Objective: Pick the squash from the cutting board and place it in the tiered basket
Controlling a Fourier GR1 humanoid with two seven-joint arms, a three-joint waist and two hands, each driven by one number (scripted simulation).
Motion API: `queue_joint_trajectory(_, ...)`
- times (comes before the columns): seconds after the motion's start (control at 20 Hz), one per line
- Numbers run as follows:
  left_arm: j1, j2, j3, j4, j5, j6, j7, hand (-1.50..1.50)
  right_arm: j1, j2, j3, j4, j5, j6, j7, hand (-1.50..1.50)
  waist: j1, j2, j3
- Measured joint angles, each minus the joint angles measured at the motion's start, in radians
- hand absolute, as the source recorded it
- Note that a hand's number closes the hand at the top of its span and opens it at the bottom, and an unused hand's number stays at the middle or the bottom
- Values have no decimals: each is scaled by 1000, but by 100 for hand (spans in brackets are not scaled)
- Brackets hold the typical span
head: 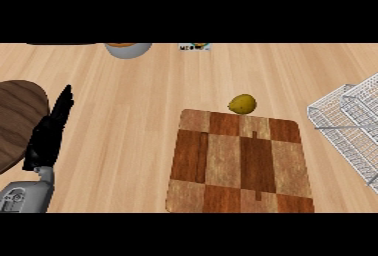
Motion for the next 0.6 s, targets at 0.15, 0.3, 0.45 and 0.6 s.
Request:
queue_joint_trajectory(0.15, 11, 15, 18, -10, 16, -20, 3, 0, 29, 32, -44, -137, -22, 50, 26, -150, -4, -3, 0)
queue_joint_trajectory(0.3, 22, 11, 19, -22, 13, -18, 9, 0, 97, 85, -89, -297, -63, 111, 32, -150, -12, -5, 1)
queue_joint_trajectory(0.45, 19, 7, 23, -16, 11, -14, 11, 0, 182, 160, -129, -481, -113, 161, 25, -150, -21, -6, 1)
queue_joint_trajectory(0.6, 30, 10, 27, -33, 12, -20, 18, 0, 267, 202, -192, -557, -137, 191, 2, -150, -24, -7, 2)
